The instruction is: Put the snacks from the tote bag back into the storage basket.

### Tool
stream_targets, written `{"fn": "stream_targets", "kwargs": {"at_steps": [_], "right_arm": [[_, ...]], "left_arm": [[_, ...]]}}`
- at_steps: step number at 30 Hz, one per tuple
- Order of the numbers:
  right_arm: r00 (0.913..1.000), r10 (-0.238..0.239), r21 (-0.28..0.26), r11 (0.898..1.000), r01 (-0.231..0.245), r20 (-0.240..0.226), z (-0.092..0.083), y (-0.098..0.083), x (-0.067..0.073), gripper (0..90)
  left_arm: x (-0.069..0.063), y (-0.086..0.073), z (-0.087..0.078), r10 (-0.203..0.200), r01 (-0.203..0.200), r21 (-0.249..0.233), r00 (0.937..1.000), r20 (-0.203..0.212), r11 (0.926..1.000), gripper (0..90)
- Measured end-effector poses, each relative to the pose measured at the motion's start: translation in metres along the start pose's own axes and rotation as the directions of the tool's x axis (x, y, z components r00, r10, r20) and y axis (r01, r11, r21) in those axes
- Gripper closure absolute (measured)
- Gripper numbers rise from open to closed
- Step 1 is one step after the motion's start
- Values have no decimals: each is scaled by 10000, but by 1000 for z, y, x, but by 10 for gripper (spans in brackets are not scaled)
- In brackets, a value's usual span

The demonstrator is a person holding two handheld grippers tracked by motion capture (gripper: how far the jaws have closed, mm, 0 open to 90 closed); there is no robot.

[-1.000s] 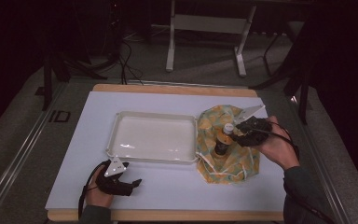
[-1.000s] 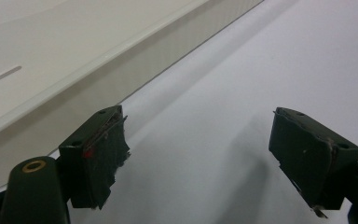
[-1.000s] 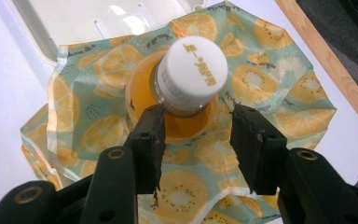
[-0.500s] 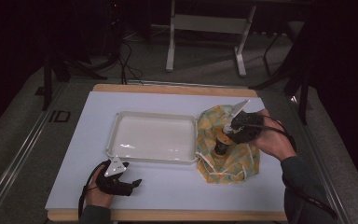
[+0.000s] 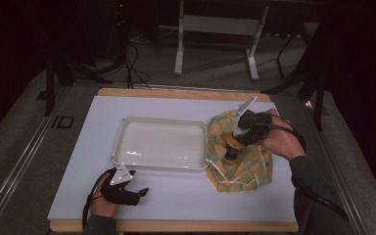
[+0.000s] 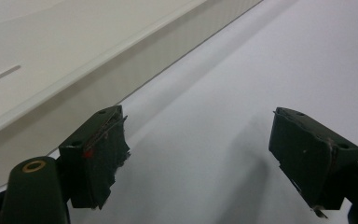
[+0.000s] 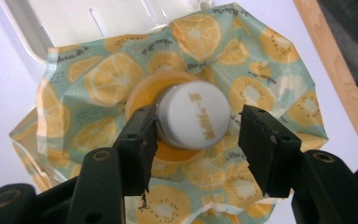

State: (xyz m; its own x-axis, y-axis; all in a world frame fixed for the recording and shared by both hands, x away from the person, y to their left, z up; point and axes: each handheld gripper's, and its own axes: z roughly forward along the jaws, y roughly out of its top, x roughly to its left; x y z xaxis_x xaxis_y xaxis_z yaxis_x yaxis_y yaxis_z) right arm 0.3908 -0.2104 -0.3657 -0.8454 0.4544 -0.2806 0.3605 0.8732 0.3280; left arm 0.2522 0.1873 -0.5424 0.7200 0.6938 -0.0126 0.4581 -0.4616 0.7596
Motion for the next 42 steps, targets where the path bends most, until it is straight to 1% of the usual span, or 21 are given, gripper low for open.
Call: {"fn": "stream_targets", "kwargs": {"at_steps": [2,4,6,7,8,10,12,16,21,24,28,32,37,39,41,42], "right_arm": [[9998,-9,99,10000,10,-174,1,4,-2,477],[9990,-130,281,9995,142,-426,1,8,-3,502],[9980,-237,525,9983,267,-578,2,11,-5,508],[9980,-237,525,9983,267,-578,2,11,-5,508],[9974,-241,599,9978,282,-672,3,13,-6,508],[9947,-124,939,9953,221,-1020,4,16,-9,510],[9904,-72,1126,9934,229,-1383,6,17,-11,527],[9873,-141,1389,9896,364,-1585,7,21,-13,546],[9856,-281,1498,9873,535,-1667,7,23,-15,561],[9870,-328,1453,9878,560,-1575,7,24,-16,565],[9856,-459,1509,9860,708,-1626,7,26,-17,574],[9851,-401,1568,9854,667,-1673,7,27,-17,578],[9850,-454,1552,9853,717,-1666,7,27,-18,583],[9850,-473,1572,9848,737,-1657,7,27,-17,584],[9845,-595,1579,9837,859,-1649,6,28,-17,585],[9846,-565,1622,9832,837,-1656,5,28,-15,585]], "left_arm": [[0,0,0,11,-11,9,10000,-9,10000,188],[0,0,0,10,-10,1,10000,0,10000,188],[0,0,0,3,-3,1,10000,7,10000,188],[0,0,0,3,-3,1,10000,7,10000,188],[0,0,0,-5,5,-11,10000,20,10000,188],[0,0,0,0,0,-20,10000,24,10000,188],[0,0,0,1,-1,-13,10000,26,10000,188],[0,0,0,-3,3,-11,10000,33,10000,188],[0,0,0,-4,4,-15,10000,30,10000,188],[0,0,0,6,-6,-9,10000,24,10000,188],[0,0,0,-7,7,-21,10000,26,10000,188],[0,0,0,0,0,-14,10000,26,10000,188],[0,0,0,0,0,-21,10000,27,10000,188],[0,0,0,-8,9,-19,10000,33,10000,188],[0,0,0,-2,3,-16,10000,26,10000,188],[0,0,0,-2,3,-16,10000,26,10000,188]]}}
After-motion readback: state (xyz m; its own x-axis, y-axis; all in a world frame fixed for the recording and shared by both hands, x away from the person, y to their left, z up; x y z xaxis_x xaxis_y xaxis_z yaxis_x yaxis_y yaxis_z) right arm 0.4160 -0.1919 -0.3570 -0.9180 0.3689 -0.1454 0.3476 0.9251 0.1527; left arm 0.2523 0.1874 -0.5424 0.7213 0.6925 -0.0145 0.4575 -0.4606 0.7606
